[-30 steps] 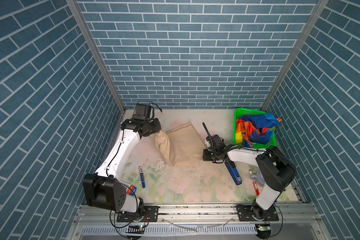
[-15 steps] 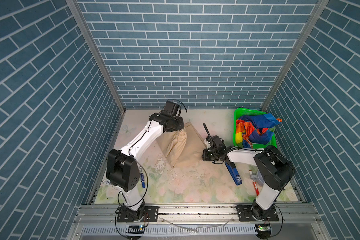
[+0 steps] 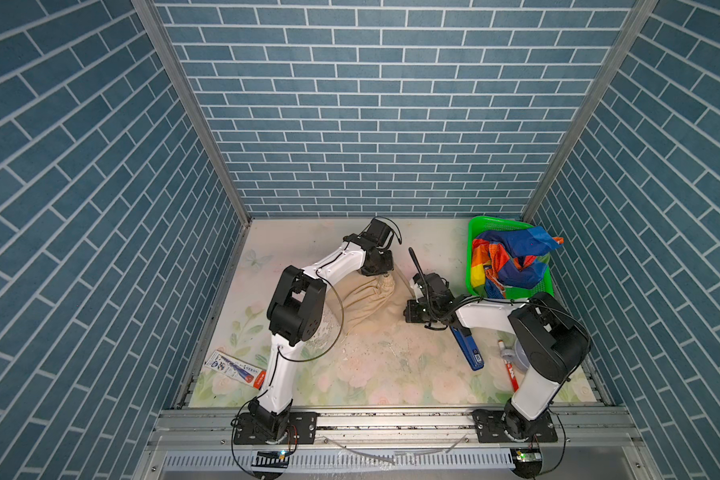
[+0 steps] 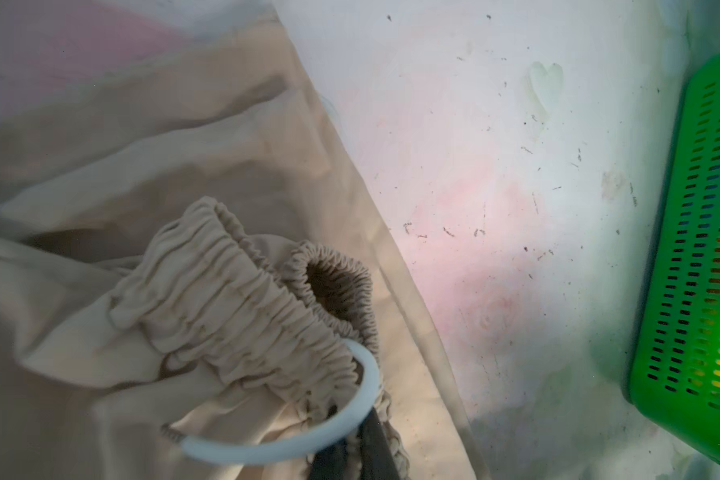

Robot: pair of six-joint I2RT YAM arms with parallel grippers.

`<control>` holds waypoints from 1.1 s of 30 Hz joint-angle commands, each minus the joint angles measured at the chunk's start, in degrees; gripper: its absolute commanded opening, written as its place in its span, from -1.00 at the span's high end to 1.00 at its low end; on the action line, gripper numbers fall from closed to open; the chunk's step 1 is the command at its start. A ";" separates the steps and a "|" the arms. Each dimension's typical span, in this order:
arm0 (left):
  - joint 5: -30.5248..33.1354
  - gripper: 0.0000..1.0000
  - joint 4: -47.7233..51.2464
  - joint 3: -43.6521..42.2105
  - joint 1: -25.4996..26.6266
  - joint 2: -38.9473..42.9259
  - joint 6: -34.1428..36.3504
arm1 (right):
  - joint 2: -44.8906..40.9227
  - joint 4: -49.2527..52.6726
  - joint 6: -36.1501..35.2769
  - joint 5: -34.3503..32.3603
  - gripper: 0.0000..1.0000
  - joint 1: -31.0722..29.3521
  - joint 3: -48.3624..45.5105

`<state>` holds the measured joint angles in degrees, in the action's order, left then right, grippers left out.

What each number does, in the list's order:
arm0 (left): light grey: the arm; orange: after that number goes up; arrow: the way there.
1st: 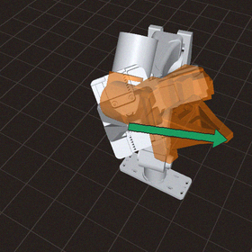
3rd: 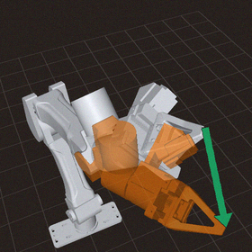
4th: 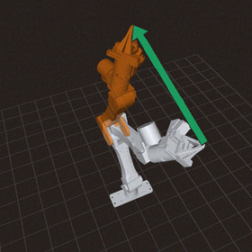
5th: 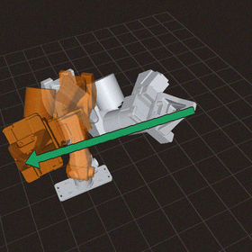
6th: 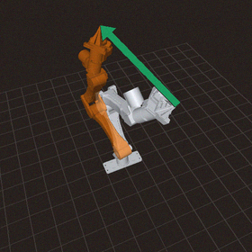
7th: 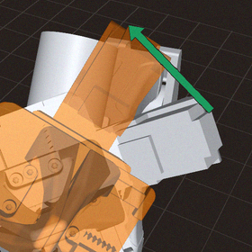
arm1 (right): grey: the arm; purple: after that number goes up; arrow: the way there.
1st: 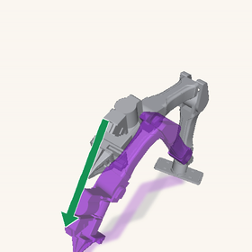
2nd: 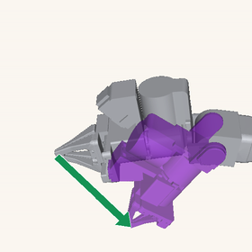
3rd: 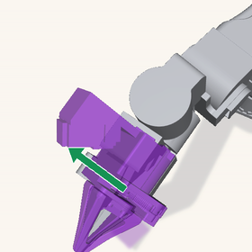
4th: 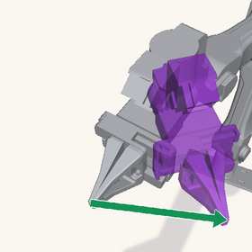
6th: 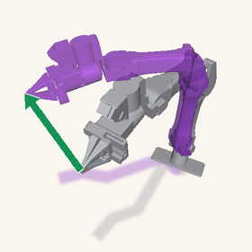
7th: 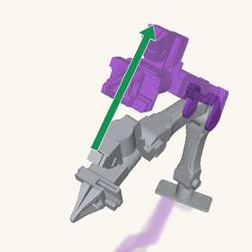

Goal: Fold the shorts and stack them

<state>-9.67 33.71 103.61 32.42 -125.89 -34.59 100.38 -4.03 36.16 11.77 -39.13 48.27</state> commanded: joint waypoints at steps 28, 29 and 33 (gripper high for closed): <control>5.68 -0.78 -2.36 -26.38 -10.19 42.98 0.40 | -9.79 25.00 -16.13 -21.94 0.35 -15.80 14.82; 4.35 -0.68 -3.10 -29.43 -12.36 44.53 -0.19 | -7.98 24.85 -17.12 -22.13 0.29 -16.95 16.15; 1.10 -0.15 -5.77 -38.78 -19.77 47.81 -0.84 | -0.20 24.91 -20.95 -22.01 0.14 -21.49 22.94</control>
<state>-5.87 29.65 69.43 15.11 -78.35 -34.61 96.20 18.37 20.75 -7.81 -58.83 66.61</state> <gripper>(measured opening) 0.596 0.426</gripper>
